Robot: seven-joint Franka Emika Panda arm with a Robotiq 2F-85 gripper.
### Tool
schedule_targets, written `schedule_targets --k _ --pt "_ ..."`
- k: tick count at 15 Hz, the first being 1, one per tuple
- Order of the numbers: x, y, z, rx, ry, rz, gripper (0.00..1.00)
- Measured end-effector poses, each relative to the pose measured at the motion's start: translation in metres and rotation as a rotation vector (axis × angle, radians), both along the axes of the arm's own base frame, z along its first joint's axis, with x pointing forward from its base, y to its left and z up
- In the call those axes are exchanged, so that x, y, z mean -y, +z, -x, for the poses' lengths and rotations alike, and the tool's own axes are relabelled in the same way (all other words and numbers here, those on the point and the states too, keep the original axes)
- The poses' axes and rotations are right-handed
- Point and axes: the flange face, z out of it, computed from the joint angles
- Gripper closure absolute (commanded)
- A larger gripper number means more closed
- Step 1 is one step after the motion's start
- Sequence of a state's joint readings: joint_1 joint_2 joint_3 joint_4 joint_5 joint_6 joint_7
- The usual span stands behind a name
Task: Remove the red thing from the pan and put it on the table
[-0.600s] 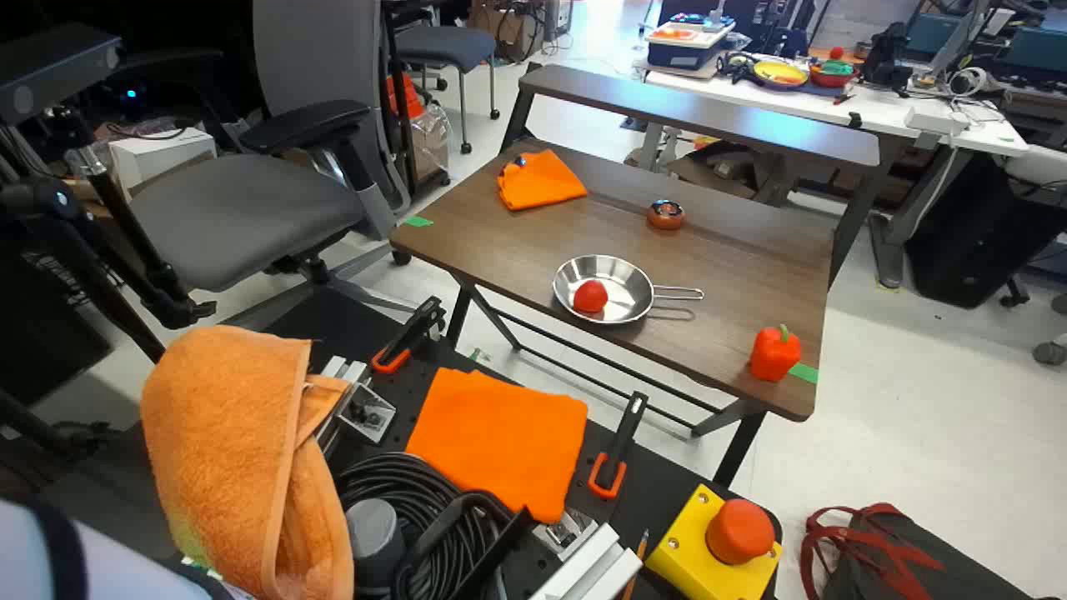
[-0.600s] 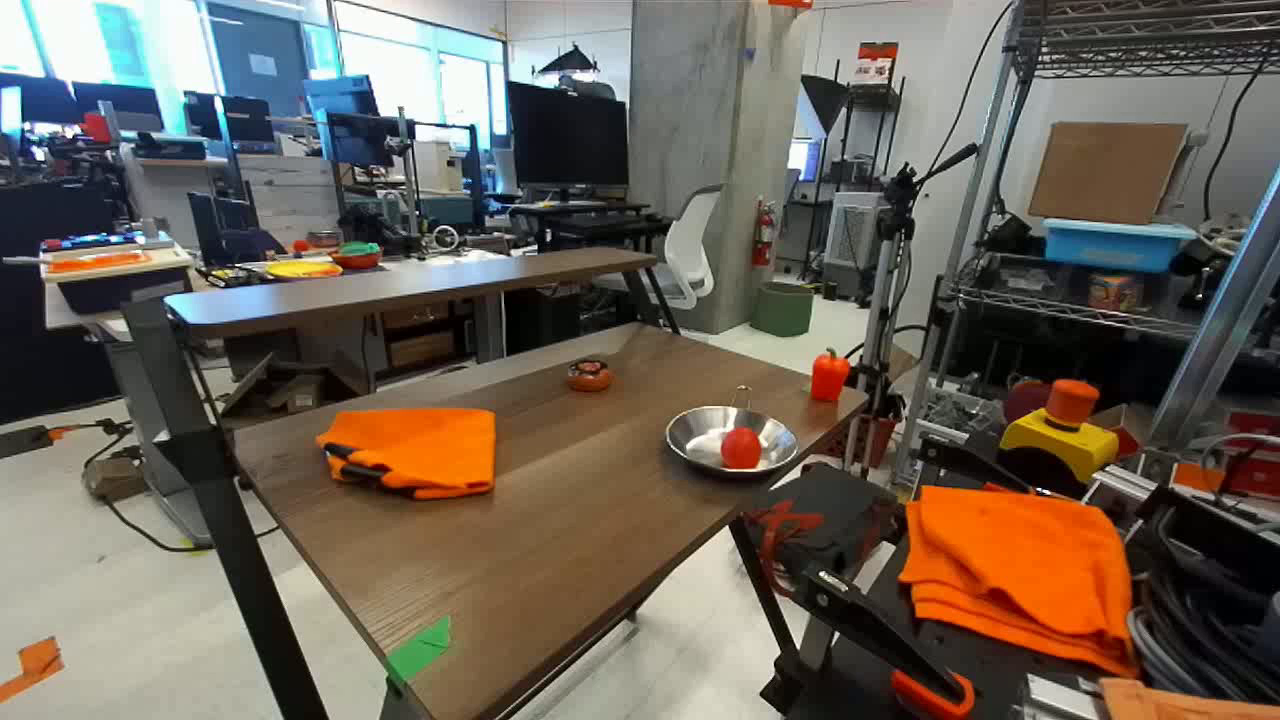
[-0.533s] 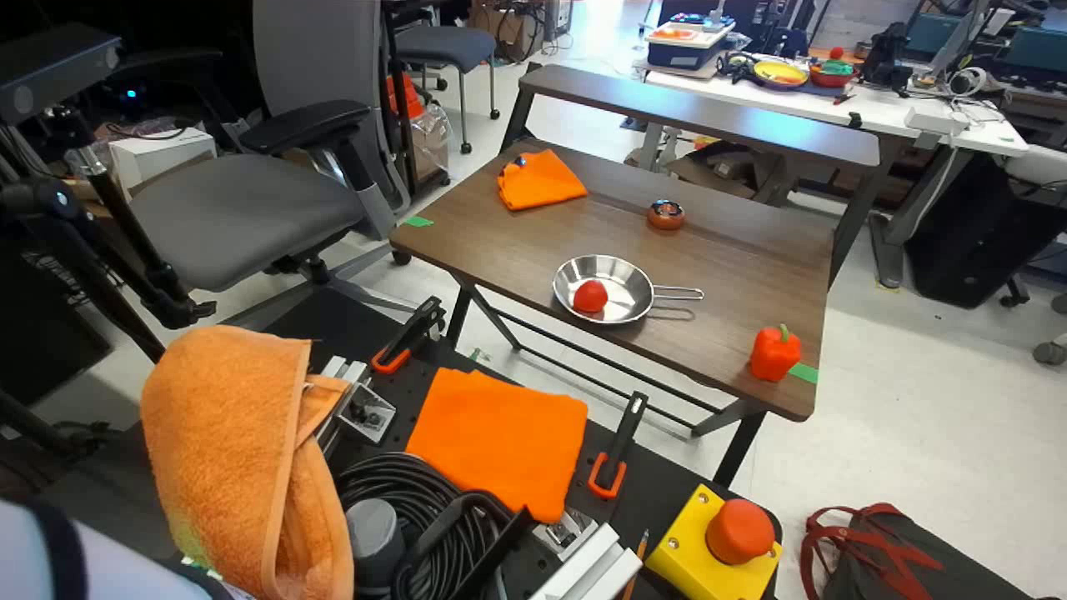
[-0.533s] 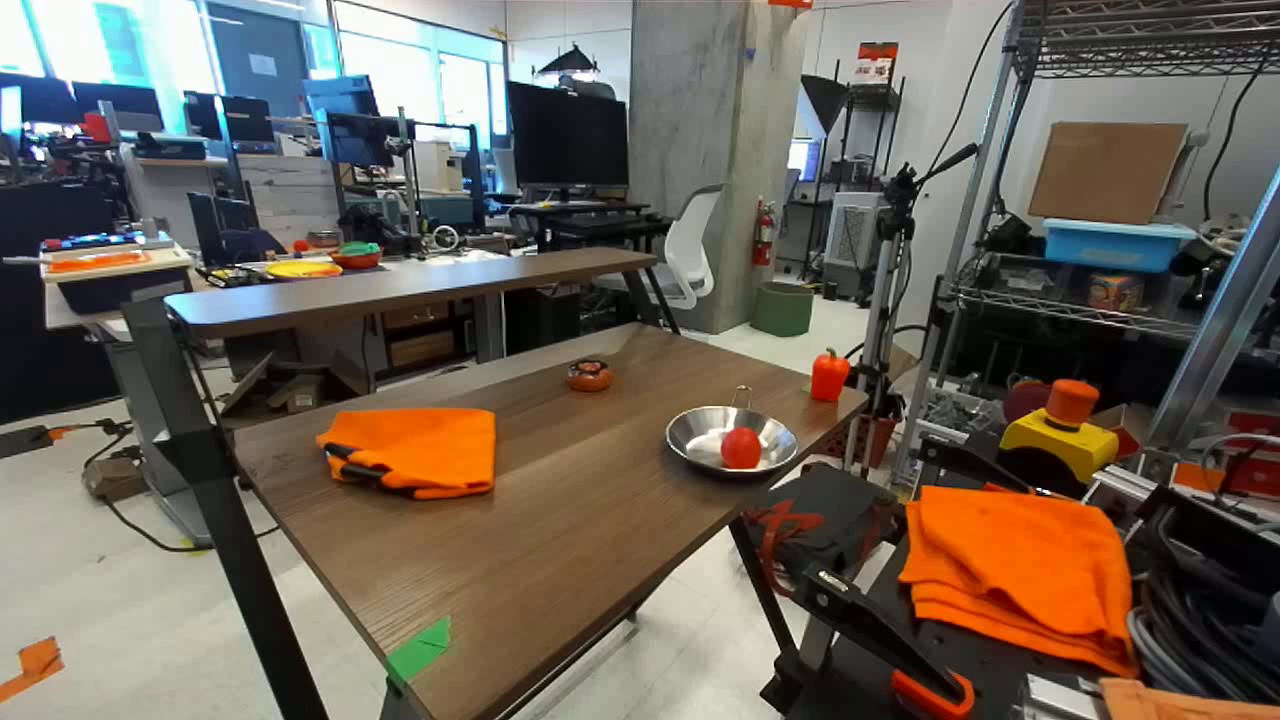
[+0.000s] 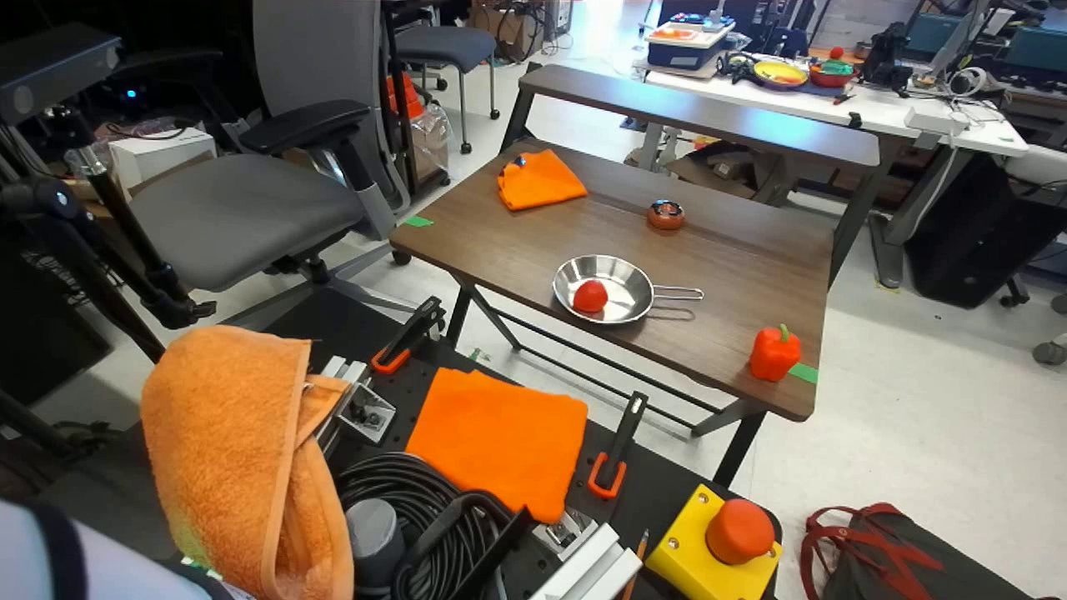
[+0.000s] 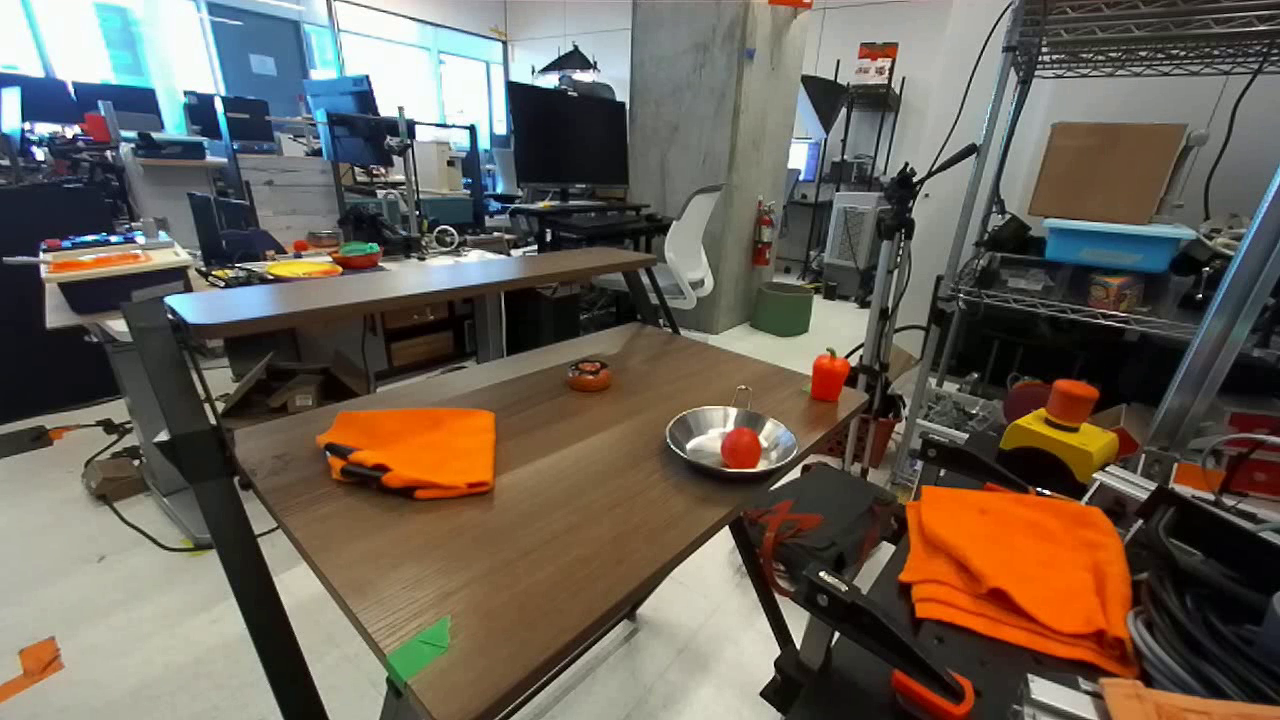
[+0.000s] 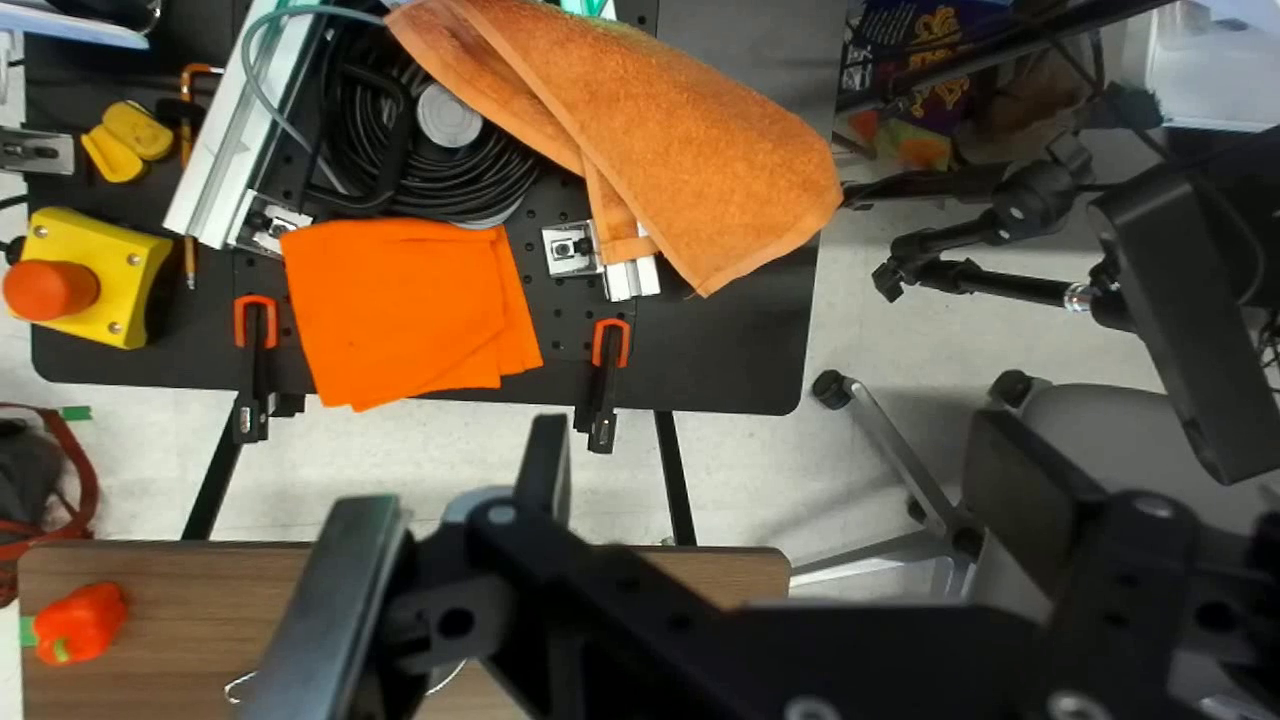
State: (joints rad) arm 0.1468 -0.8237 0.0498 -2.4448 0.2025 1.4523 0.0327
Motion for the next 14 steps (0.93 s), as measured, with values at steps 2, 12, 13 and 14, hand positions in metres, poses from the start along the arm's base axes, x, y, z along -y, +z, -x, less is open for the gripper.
schedule_targets --k 2,12,13,14 --pt "0.003 -0.002 -0.002 -0.005 -0.013 0.002 0.00" --pt "0.070 -0.085 -0.089 0.065 -0.251 0.033 0.00" --pt "0.074 -0.097 -0.100 0.071 -0.268 0.041 0.00" --pt "0.077 -0.109 -0.110 0.075 -0.282 0.049 0.00"
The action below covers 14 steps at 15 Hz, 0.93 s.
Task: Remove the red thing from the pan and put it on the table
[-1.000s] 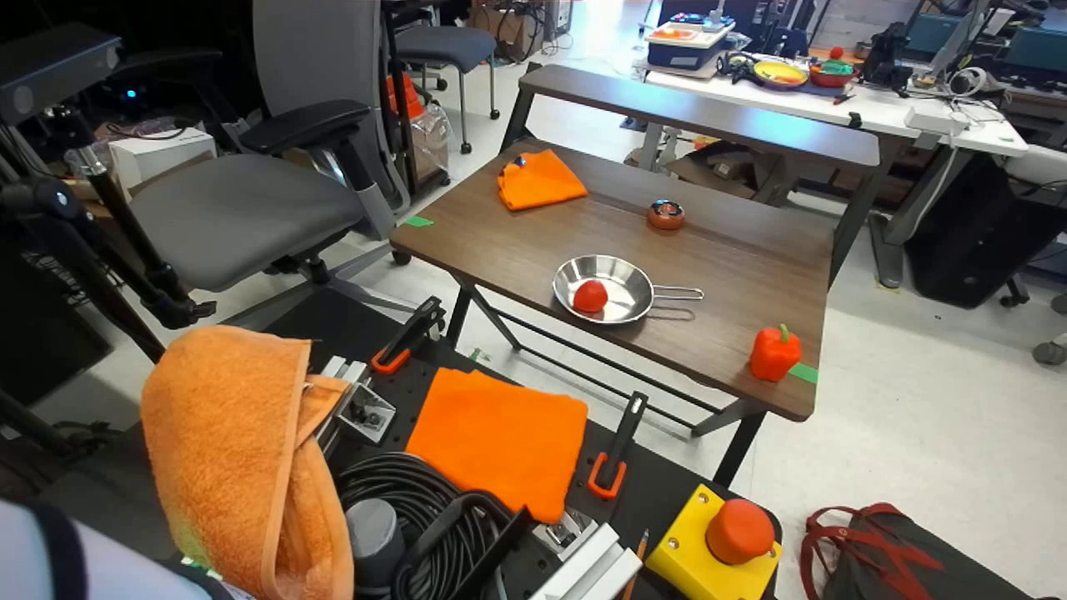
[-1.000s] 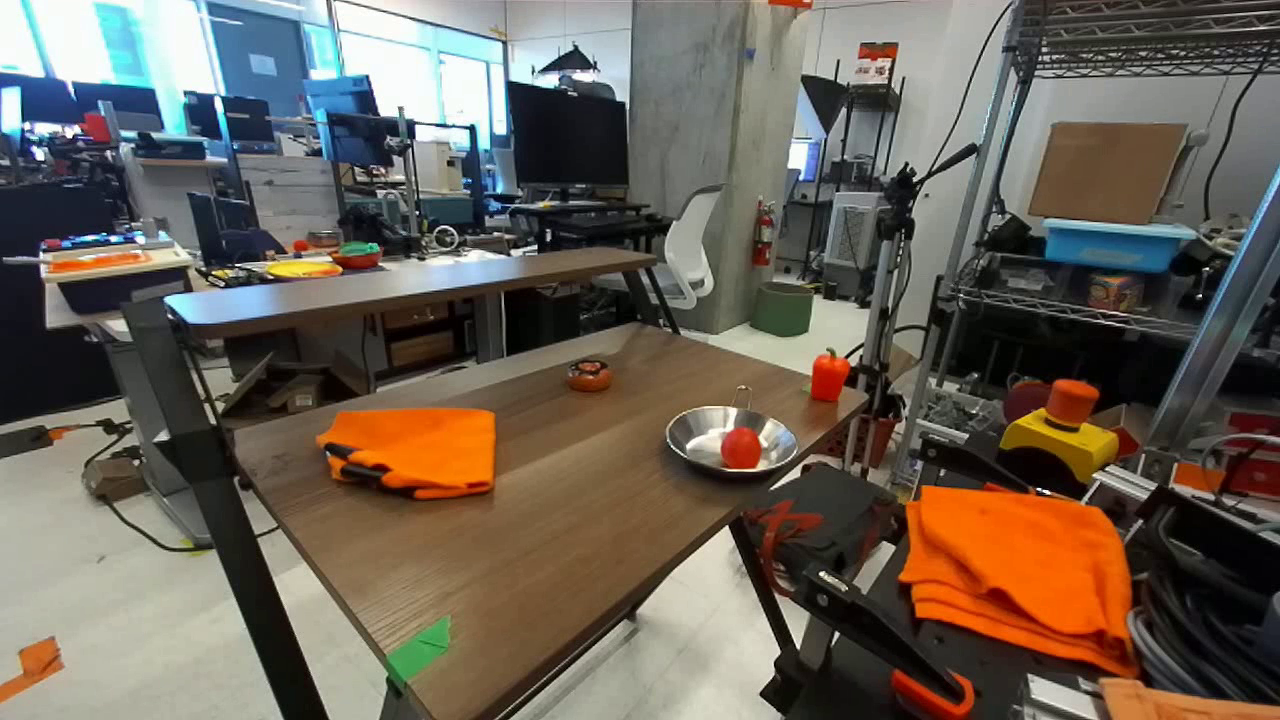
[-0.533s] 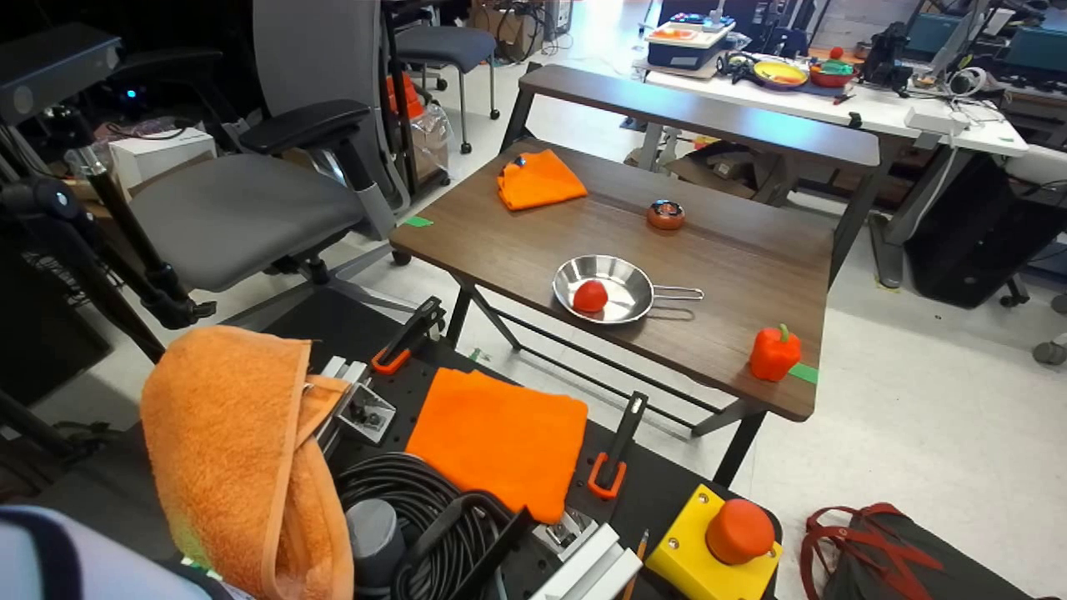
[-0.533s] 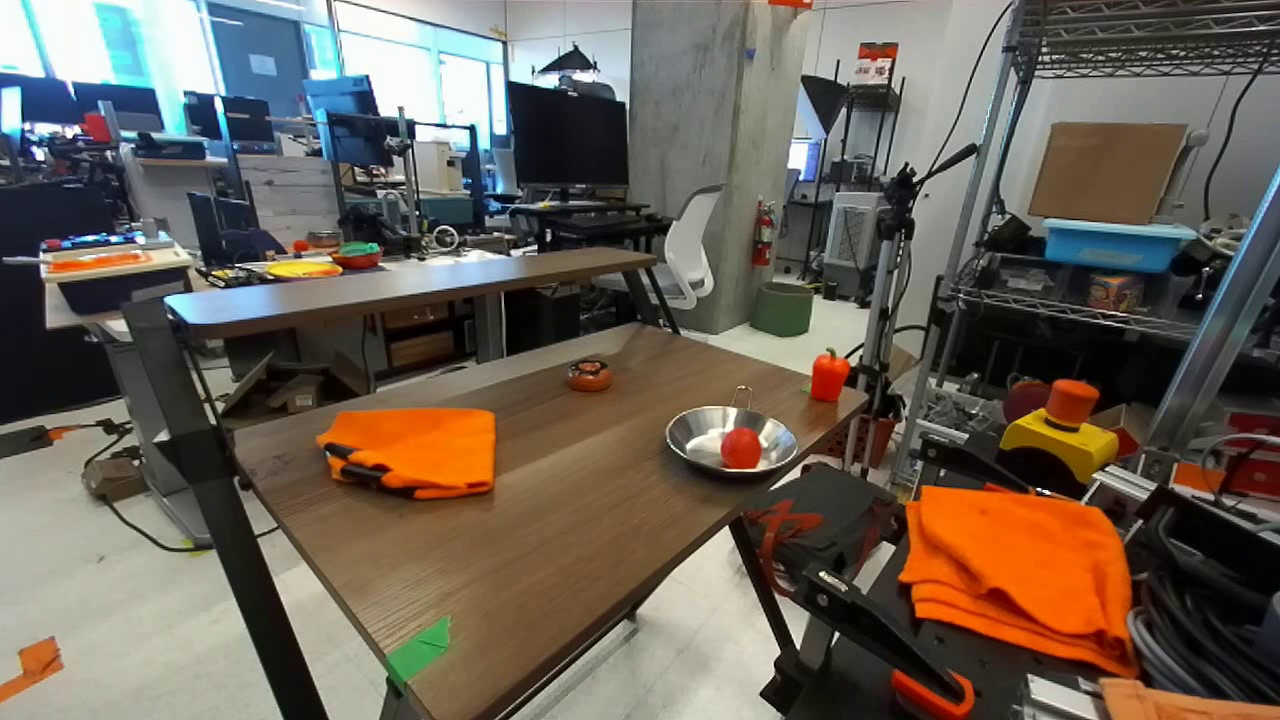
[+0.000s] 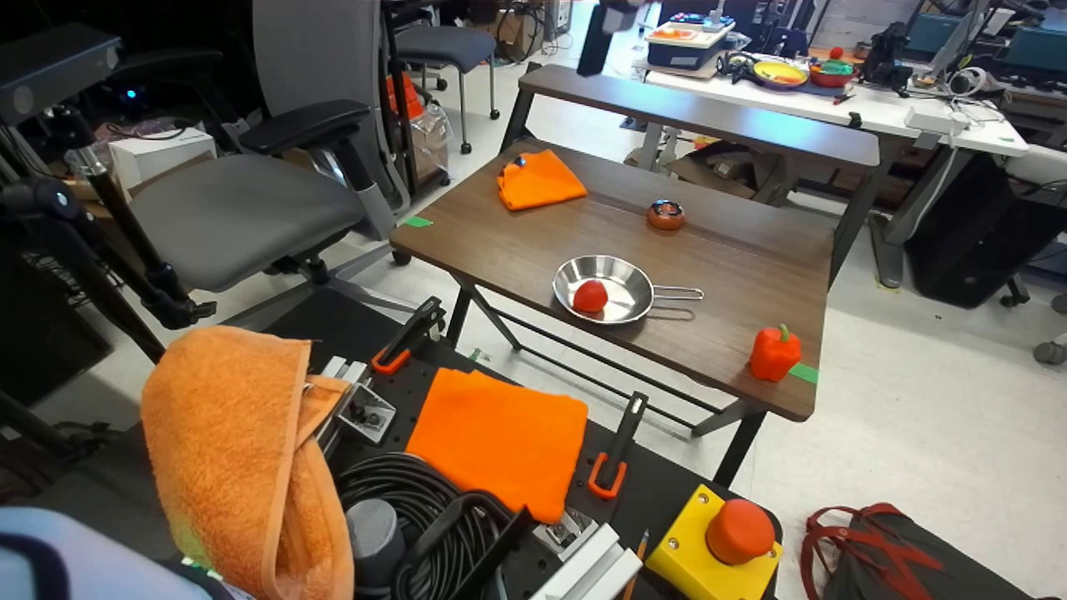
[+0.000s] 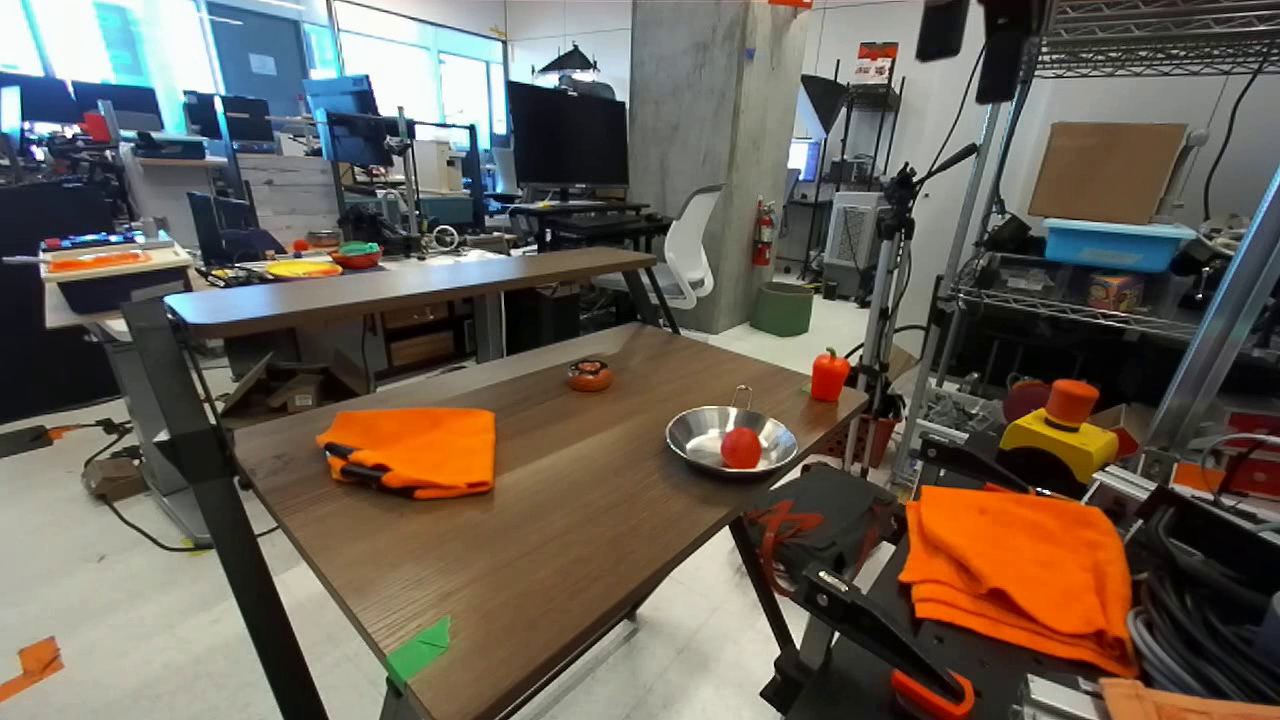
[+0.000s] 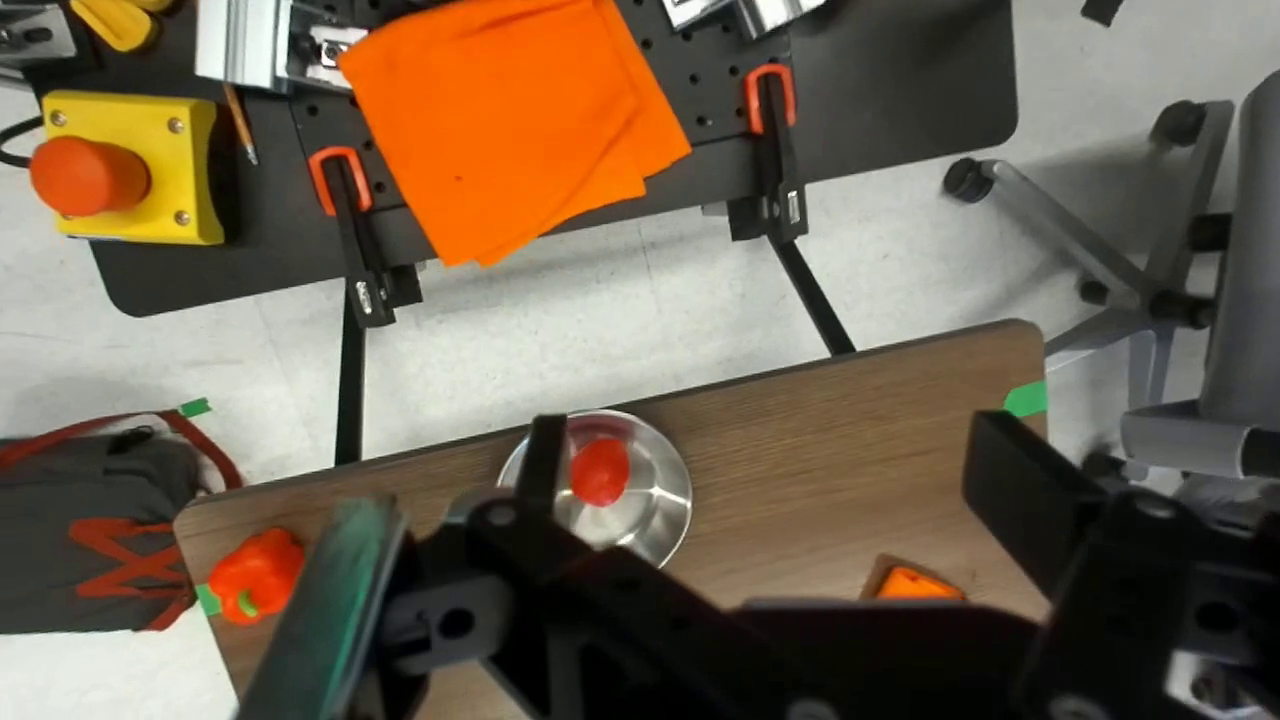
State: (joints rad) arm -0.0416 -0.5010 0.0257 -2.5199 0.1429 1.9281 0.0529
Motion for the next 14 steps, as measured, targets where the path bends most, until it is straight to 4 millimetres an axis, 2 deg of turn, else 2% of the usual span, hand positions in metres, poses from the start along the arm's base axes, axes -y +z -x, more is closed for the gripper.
schedule_targets --k 4,8,14 --pt "0.004 -0.044 -0.037 0.011 -0.051 0.047 0.00" --pt "-0.001 -0.085 -0.069 0.037 -0.090 0.100 0.00" --pt "-0.006 -0.133 -0.115 0.037 -0.143 0.123 0.00"
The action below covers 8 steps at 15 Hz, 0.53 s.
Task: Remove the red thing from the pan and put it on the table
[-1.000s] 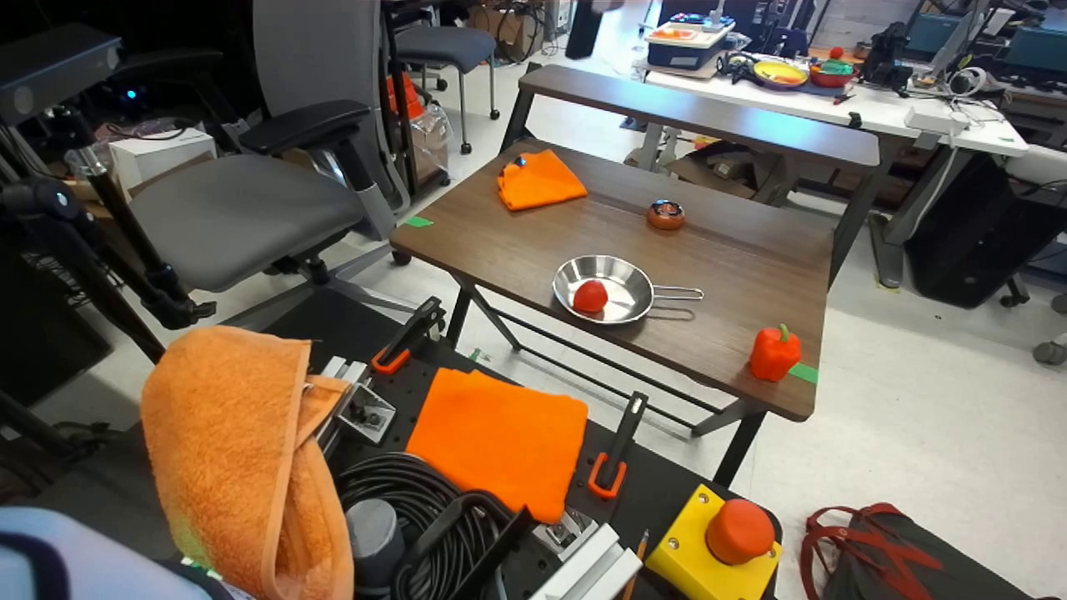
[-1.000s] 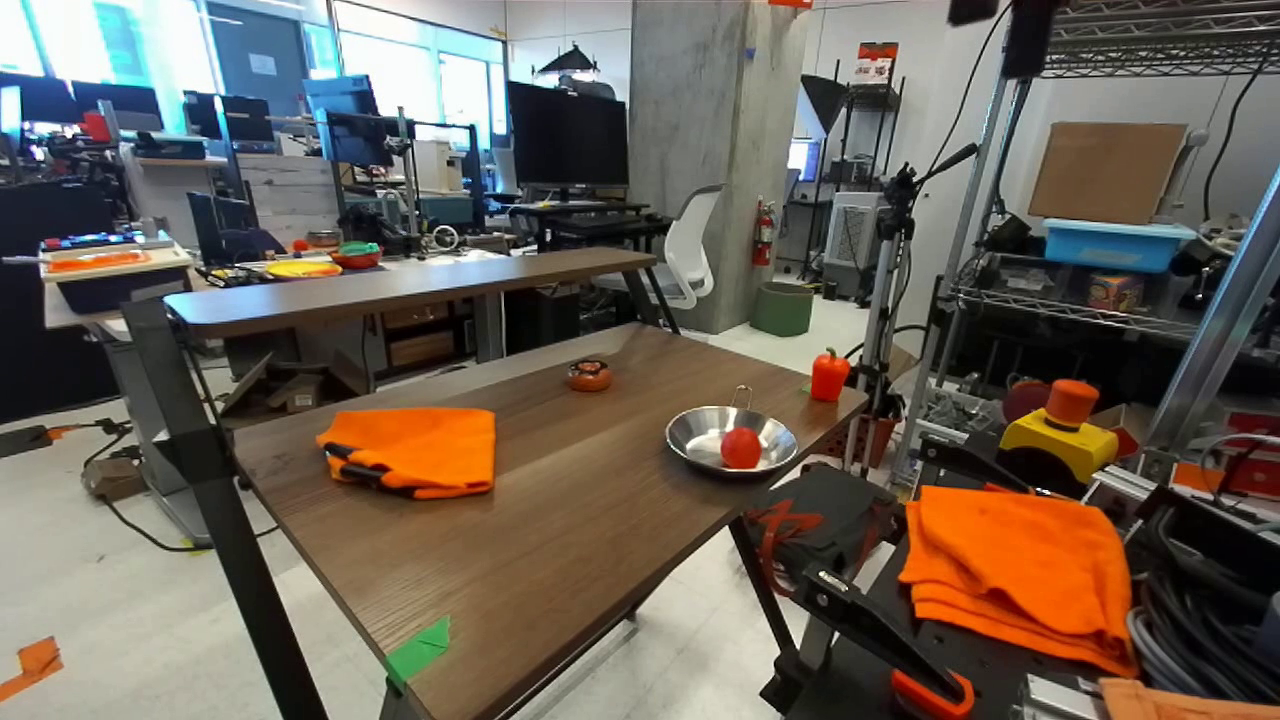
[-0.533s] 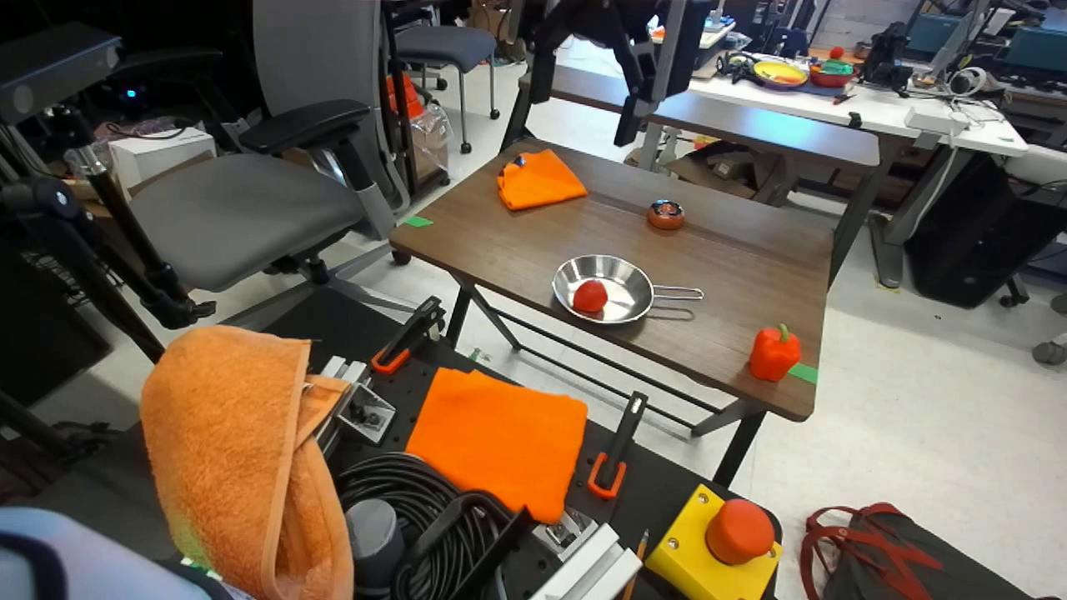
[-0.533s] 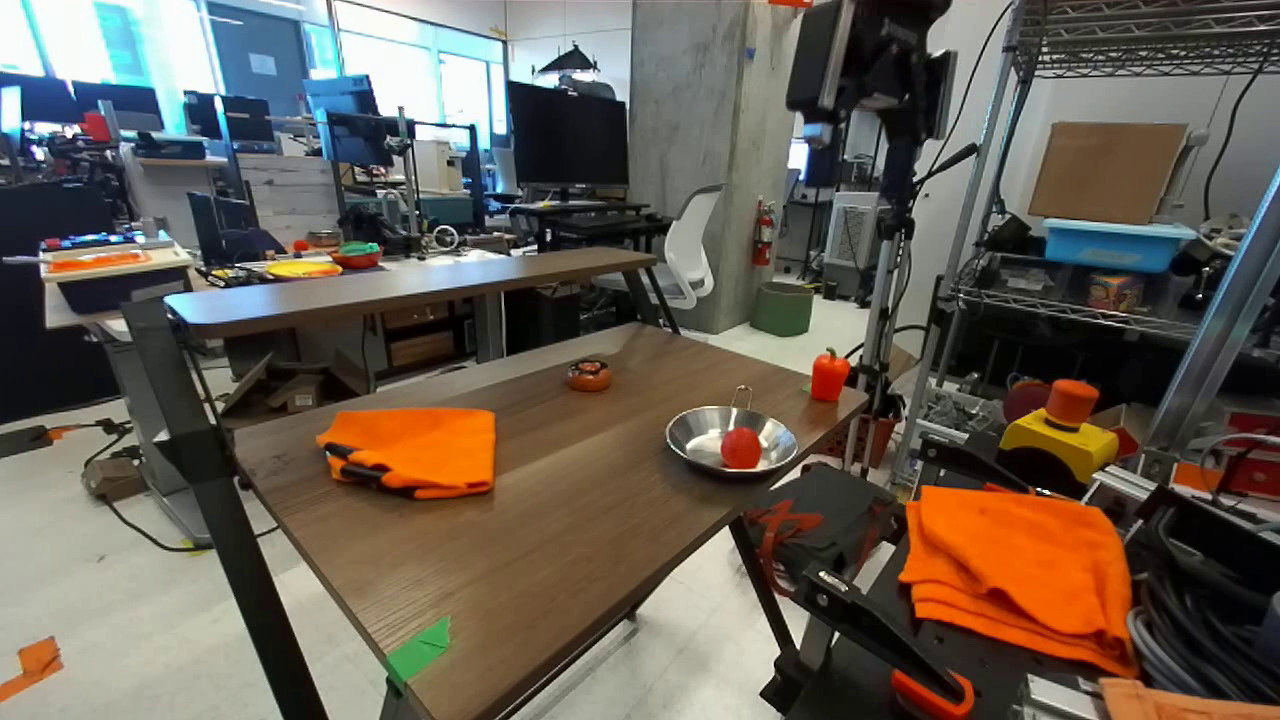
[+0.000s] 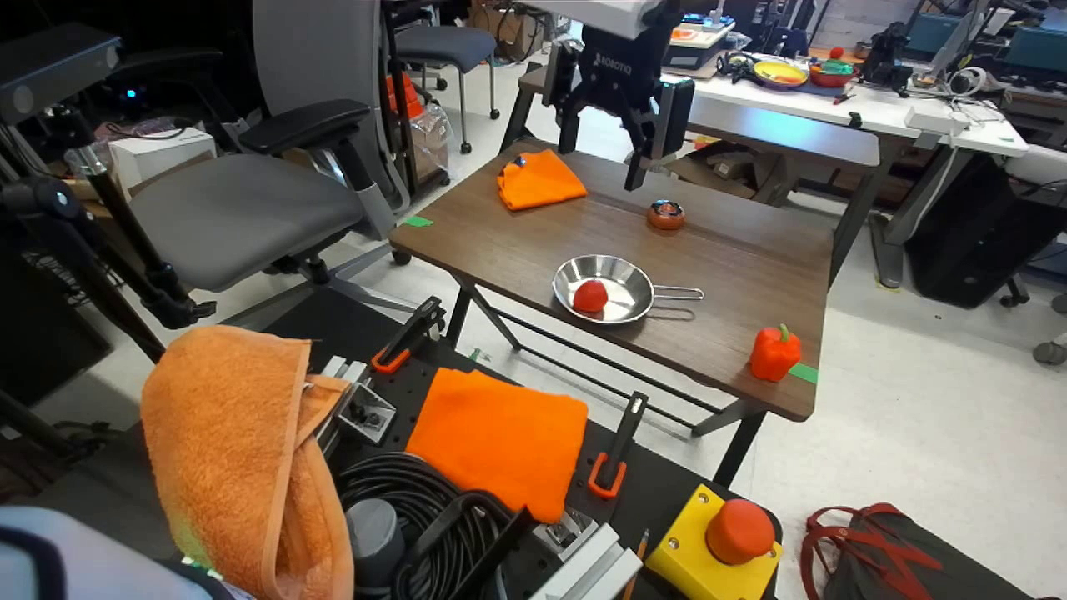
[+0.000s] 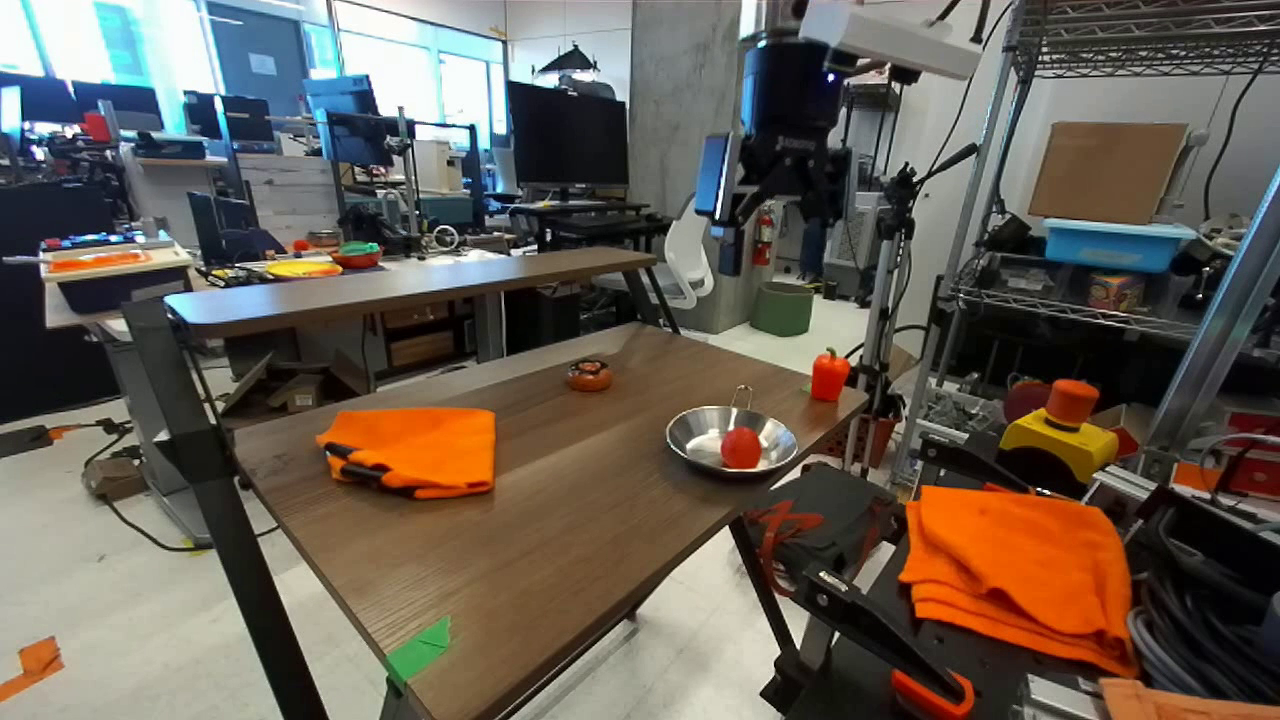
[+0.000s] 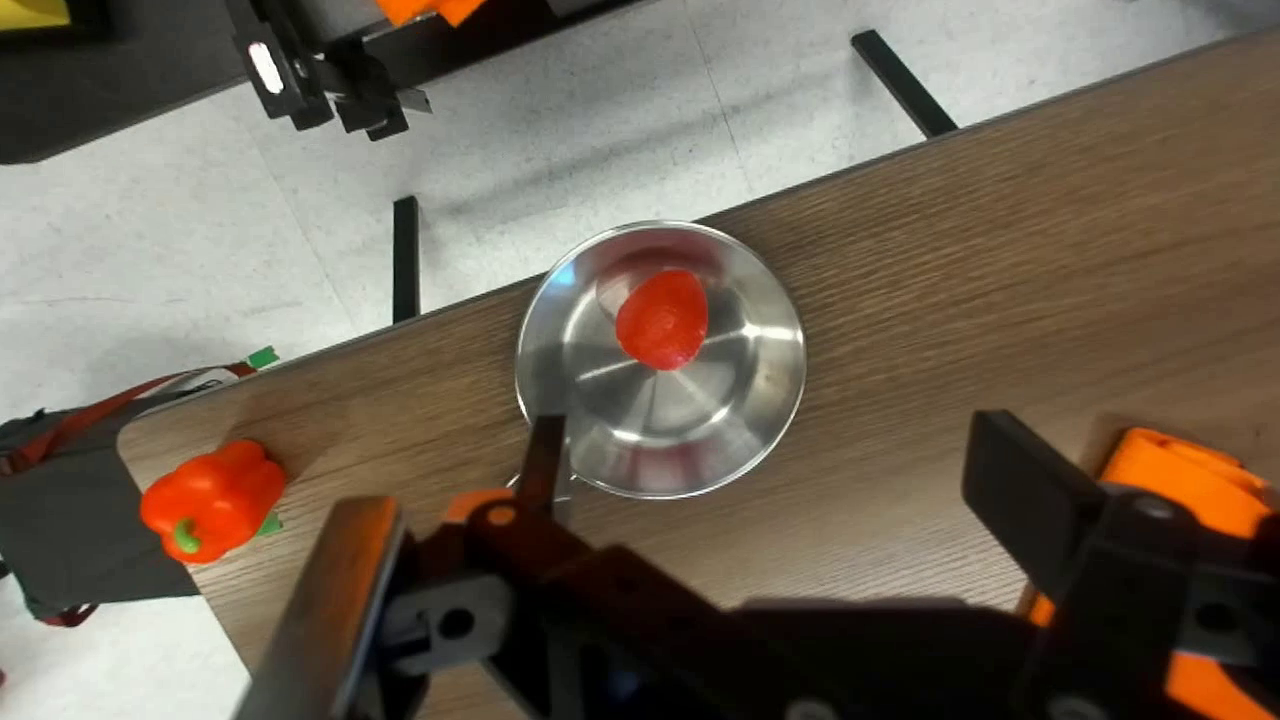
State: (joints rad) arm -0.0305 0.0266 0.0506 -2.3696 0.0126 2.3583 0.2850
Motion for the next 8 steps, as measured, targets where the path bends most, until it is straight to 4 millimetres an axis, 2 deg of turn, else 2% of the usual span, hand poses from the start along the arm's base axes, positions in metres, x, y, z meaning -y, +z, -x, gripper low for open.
schedule_targets --k 4,8 --pt "-0.006 -0.030 -0.025 -0.037 -0.024 0.002 0.00" --pt "-0.013 -0.064 -0.041 -0.069 -0.033 0.008 0.00"
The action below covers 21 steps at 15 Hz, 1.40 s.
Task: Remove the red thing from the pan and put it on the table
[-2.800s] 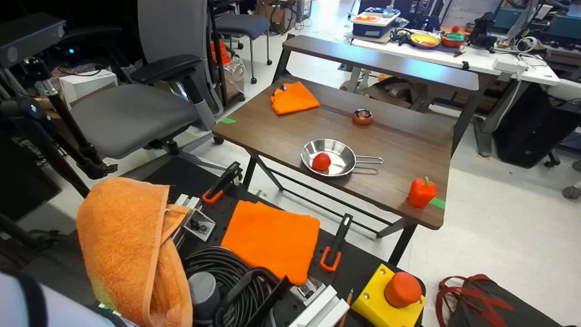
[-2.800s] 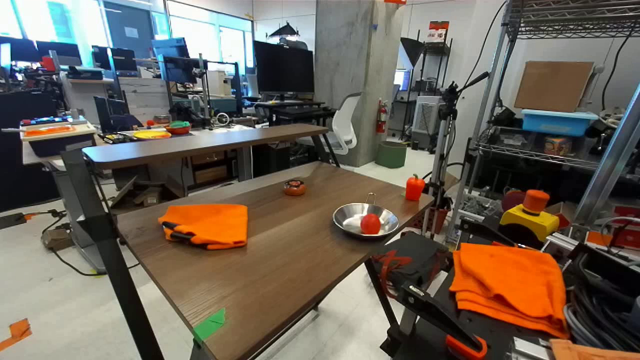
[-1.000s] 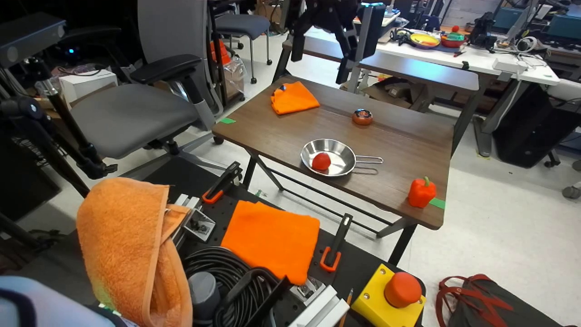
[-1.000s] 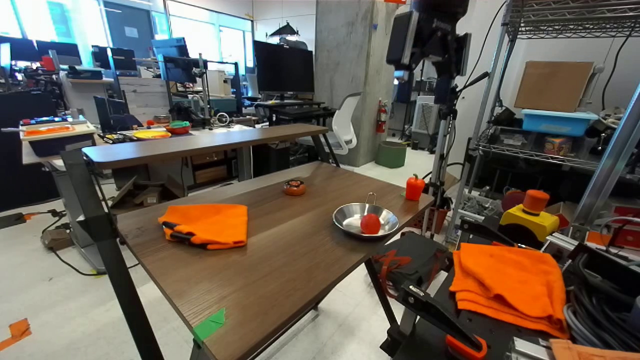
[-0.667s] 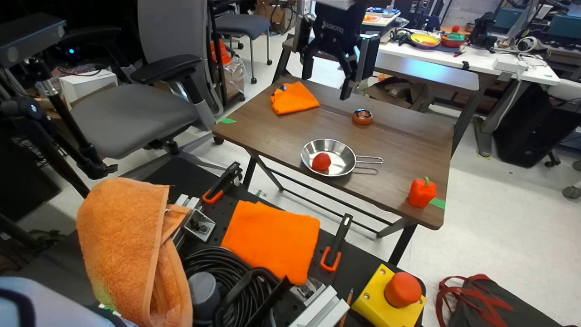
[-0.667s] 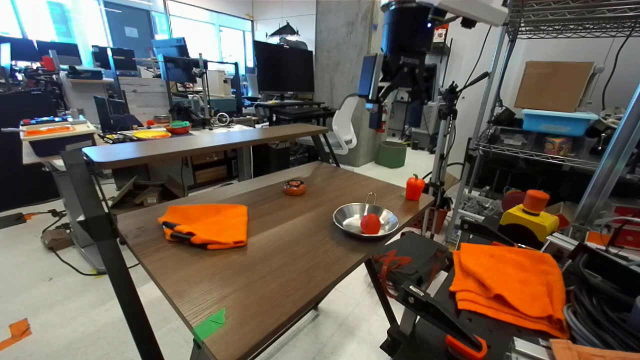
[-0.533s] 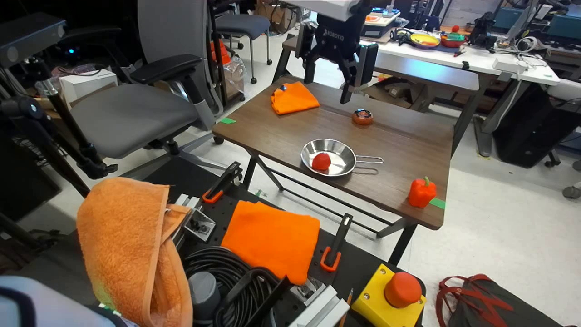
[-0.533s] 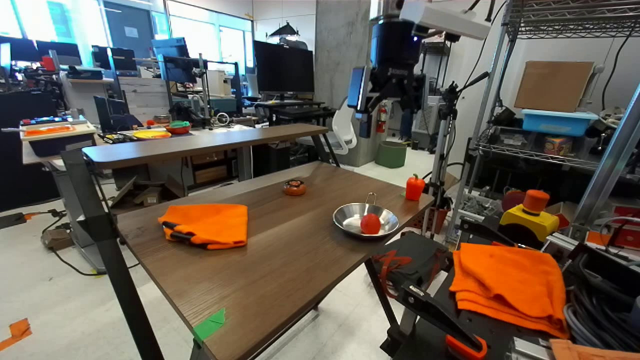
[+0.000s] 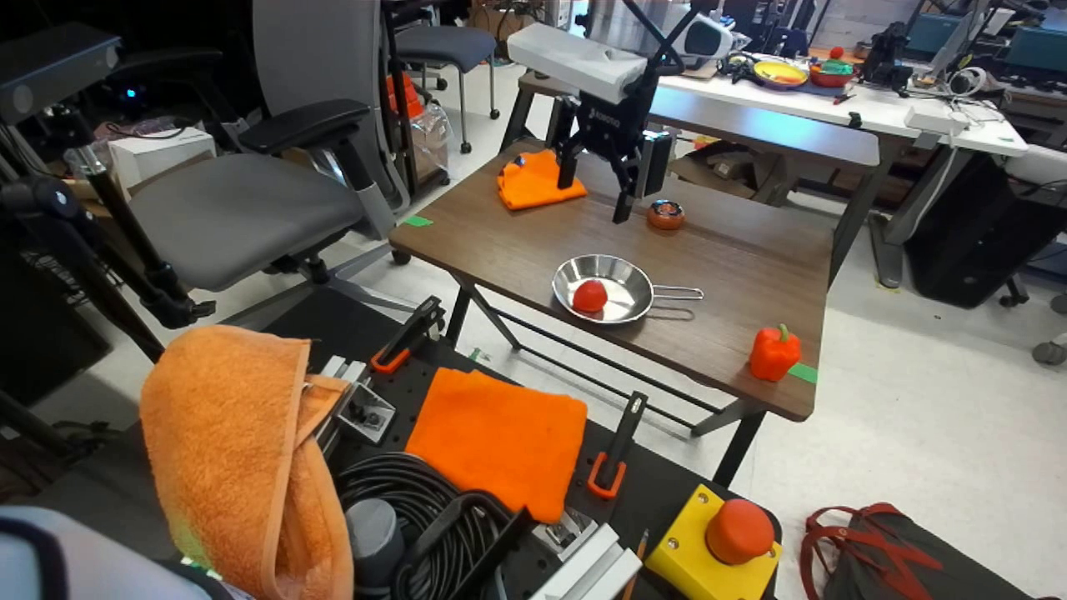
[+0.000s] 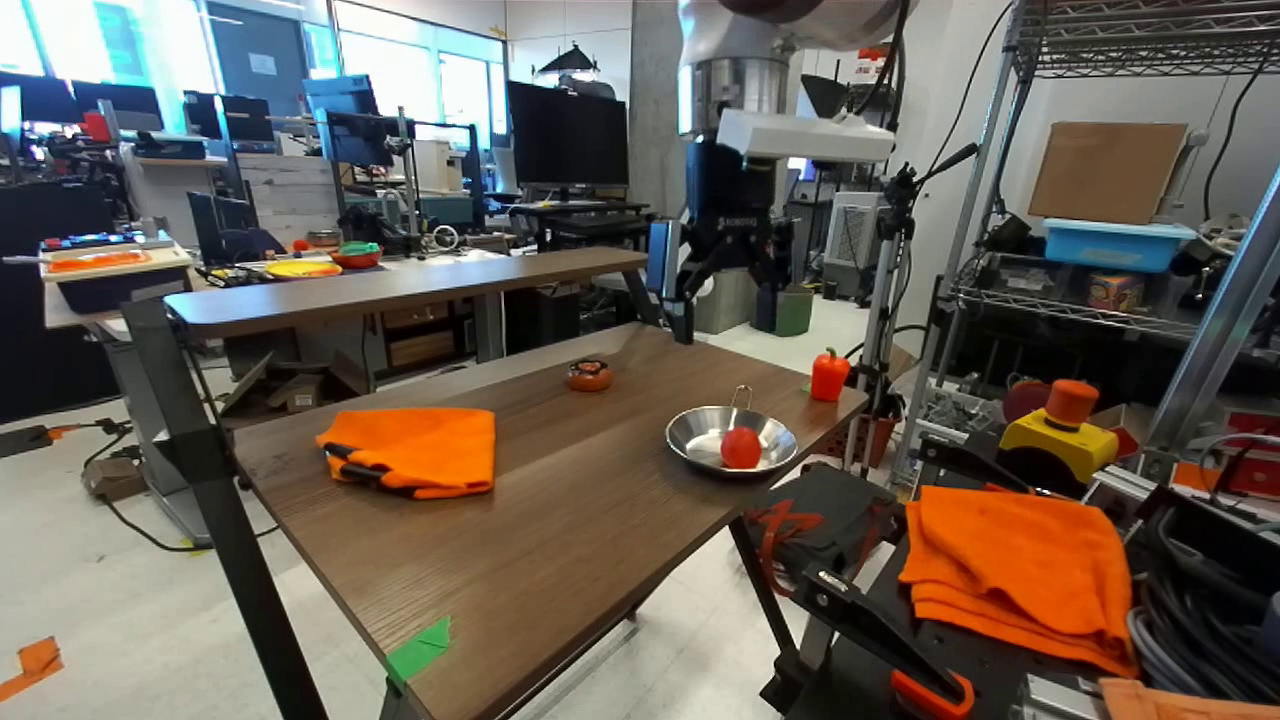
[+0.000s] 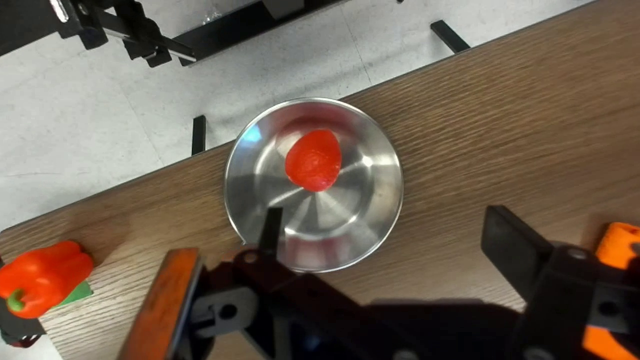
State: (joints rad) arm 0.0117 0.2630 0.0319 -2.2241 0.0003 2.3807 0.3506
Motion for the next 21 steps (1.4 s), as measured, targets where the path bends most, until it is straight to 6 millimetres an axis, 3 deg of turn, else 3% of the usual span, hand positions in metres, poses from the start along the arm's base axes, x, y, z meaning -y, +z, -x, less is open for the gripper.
schedule_targets --k 6,11,21 --pt "-0.004 -0.057 -0.014 -0.046 -0.017 0.027 0.00" --pt "0.003 -0.089 -0.025 -0.077 -0.042 0.046 0.00" --pt "0.015 -0.116 -0.026 -0.113 -0.075 0.064 0.00"
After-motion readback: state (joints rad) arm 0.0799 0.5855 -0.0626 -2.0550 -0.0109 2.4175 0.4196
